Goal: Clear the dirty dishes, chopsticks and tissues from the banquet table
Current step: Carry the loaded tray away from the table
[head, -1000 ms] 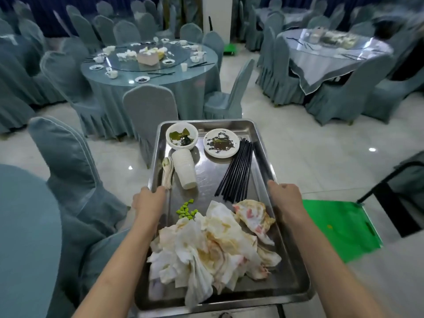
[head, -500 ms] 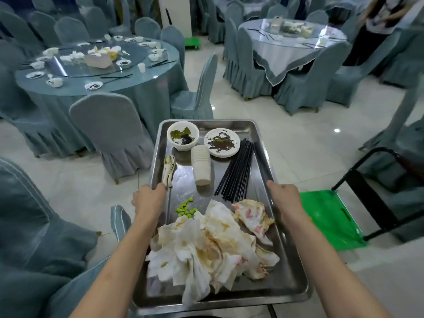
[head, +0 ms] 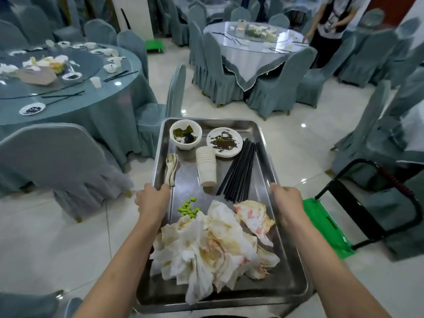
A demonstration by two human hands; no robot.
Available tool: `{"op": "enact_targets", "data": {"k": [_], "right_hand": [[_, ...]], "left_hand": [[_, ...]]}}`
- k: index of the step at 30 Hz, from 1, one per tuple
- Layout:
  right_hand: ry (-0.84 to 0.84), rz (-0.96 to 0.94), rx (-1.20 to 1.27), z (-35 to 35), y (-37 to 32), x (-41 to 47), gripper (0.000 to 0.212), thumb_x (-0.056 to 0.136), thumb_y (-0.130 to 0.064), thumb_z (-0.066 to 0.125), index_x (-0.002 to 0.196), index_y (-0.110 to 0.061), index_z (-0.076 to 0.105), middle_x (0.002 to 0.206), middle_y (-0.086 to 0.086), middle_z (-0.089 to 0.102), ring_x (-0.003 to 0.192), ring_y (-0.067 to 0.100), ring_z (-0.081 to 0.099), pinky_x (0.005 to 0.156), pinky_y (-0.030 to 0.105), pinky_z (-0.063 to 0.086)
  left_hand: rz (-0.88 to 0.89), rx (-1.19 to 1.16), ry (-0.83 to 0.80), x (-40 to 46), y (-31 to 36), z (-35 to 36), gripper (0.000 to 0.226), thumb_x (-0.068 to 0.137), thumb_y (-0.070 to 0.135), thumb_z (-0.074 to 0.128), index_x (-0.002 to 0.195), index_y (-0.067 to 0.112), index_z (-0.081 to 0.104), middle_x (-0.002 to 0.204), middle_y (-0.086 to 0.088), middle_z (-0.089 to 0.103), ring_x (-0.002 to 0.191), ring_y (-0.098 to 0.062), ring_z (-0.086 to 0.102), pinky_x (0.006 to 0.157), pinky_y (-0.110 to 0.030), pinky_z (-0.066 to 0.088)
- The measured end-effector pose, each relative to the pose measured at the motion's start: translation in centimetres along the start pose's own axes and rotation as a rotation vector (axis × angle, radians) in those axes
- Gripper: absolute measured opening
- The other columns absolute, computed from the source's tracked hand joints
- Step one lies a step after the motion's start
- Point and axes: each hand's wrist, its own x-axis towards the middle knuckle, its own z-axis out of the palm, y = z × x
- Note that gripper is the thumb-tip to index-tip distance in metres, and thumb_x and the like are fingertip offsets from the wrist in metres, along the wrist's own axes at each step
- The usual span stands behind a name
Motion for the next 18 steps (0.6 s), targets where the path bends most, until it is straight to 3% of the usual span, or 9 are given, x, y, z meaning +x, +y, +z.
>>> {"op": "enact_targets", "data": {"k": [4, 7, 11, 15, 18], "right_hand": [[0.087, 0.017, -0.009, -0.4, -3.0, 3.0, 0.057, 0.086, -0.044, 0.059, 0.099, 0.011, 0.065, 0.092, 0.025, 0.071, 0.086, 0.038, 0.068, 0.083, 0.05, 0.056], [0.121, 0.05, -0.002, -0.5, -4.6, 6.2, 0.053, 0.093, -0.04, 0.06, 0.106, 0.011, 0.063, 0.11, 0.029, 0.068, 0.098, 0.043, 0.066, 0.09, 0.052, 0.054], [0.163, 0.098, 0.004, -0.5, -6.6, 11.7, 0.054, 0.096, -0.039, 0.06, 0.114, 0.012, 0.061, 0.117, 0.031, 0.065, 0.103, 0.046, 0.064, 0.095, 0.058, 0.052], [0.215, 0.126, 0.02, -0.8, -8.3, 17.3, 0.05, 0.096, -0.04, 0.059, 0.109, 0.008, 0.065, 0.103, 0.028, 0.07, 0.078, 0.032, 0.061, 0.089, 0.053, 0.053], [0.221, 0.151, 0.051, -0.9, -9.8, 22.1, 0.045, 0.097, -0.04, 0.057, 0.101, 0.003, 0.067, 0.087, 0.016, 0.066, 0.078, 0.031, 0.062, 0.086, 0.049, 0.054]], "left_hand": [[0.03, 0.034, -0.048, 4.4, 4.3, 2.8, 0.064, 0.081, 0.048, 0.044, 0.127, 0.004, 0.057, 0.124, -0.024, 0.057, 0.117, -0.044, 0.052, 0.098, -0.053, 0.048], [0.042, 0.067, -0.078, 7.4, 7.3, 5.2, 0.051, 0.093, 0.038, 0.05, 0.128, 0.002, 0.055, 0.128, -0.026, 0.053, 0.12, -0.045, 0.048, 0.092, -0.046, 0.044], [0.109, 0.102, -0.12, 11.9, 11.8, 9.5, 0.049, 0.095, 0.033, 0.049, 0.131, 0.001, 0.054, 0.13, -0.028, 0.05, 0.124, -0.045, 0.044, 0.102, -0.05, 0.042], [0.144, 0.15, -0.155, 15.5, 16.5, 13.7, 0.05, 0.097, 0.027, 0.049, 0.136, -0.004, 0.047, 0.138, -0.032, 0.044, 0.13, -0.045, 0.038, 0.106, -0.049, 0.038], [0.17, 0.176, -0.179, 18.5, 20.6, 16.8, 0.05, 0.096, 0.029, 0.049, 0.134, -0.004, 0.049, 0.136, -0.031, 0.047, 0.128, -0.046, 0.04, 0.103, -0.049, 0.04]]}}
